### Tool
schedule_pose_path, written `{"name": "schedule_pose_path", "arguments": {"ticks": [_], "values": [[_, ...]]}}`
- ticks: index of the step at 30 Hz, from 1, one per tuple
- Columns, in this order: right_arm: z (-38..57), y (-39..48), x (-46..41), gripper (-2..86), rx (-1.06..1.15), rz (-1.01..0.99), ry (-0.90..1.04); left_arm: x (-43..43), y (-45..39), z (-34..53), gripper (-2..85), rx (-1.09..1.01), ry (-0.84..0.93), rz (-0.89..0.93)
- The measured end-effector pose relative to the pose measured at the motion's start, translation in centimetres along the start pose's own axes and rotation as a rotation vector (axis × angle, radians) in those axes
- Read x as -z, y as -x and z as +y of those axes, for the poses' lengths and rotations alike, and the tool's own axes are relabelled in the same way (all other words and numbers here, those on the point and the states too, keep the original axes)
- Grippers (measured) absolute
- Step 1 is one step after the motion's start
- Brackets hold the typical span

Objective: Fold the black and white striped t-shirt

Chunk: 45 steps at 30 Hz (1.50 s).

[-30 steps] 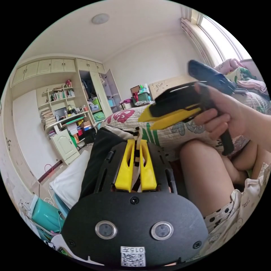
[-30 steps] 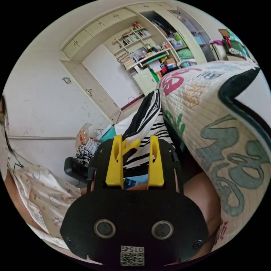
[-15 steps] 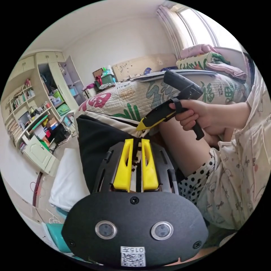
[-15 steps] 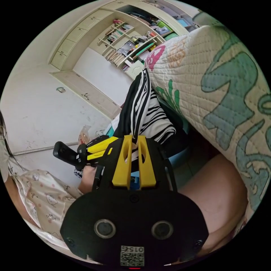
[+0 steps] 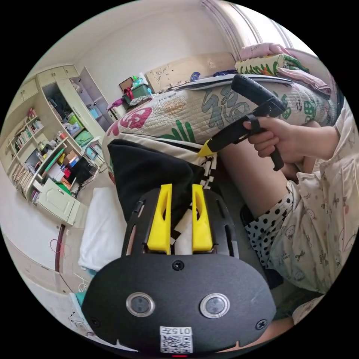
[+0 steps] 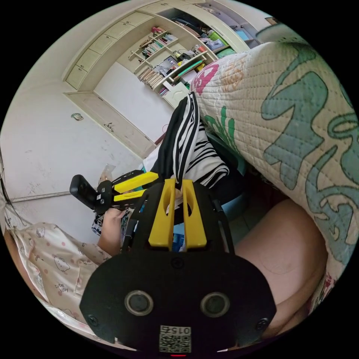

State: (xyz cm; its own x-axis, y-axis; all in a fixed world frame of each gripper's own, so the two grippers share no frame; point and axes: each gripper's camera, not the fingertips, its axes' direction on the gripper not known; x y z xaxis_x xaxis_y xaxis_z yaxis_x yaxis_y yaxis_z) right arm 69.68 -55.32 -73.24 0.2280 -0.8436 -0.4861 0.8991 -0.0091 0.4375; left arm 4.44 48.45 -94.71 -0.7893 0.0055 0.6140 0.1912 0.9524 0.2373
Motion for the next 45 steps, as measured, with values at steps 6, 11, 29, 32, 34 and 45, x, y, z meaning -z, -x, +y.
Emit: {"name": "schedule_pose_path", "arguments": {"ticks": [6, 11, 29, 32, 34, 45], "values": [[-1.2, -1.2, 4.4, 4.0, -0.027, -0.033, -0.021, 4.6, 5.0, 1.3, 2.4, 0.218, -0.094, -0.187], [-2.0, -2.6, 7.9, 4.0, -0.043, -0.039, -0.029, 11.7, 8.1, 4.9, 2.0, 0.620, -0.223, -0.807], [-2.0, -6.9, 16.6, 5.0, -0.114, -0.135, -0.090, 7.0, 9.0, -3.3, 7.1, 0.129, -0.109, 0.219], [-1.4, -7.8, 17.6, 4.8, -0.128, -0.163, -0.097, 8.0, 10.0, -3.6, 7.9, 0.142, -0.103, 0.220], [-0.9, -7.9, 18.4, 4.7, -0.109, -0.197, -0.103, 8.6, 11.5, -3.8, 8.5, 0.172, -0.109, 0.323], [1.1, -7.1, 18.8, 4.1, -0.028, -0.179, -0.106, 10.9, 16.1, -3.9, 8.7, 0.239, -0.129, 0.401]]}}
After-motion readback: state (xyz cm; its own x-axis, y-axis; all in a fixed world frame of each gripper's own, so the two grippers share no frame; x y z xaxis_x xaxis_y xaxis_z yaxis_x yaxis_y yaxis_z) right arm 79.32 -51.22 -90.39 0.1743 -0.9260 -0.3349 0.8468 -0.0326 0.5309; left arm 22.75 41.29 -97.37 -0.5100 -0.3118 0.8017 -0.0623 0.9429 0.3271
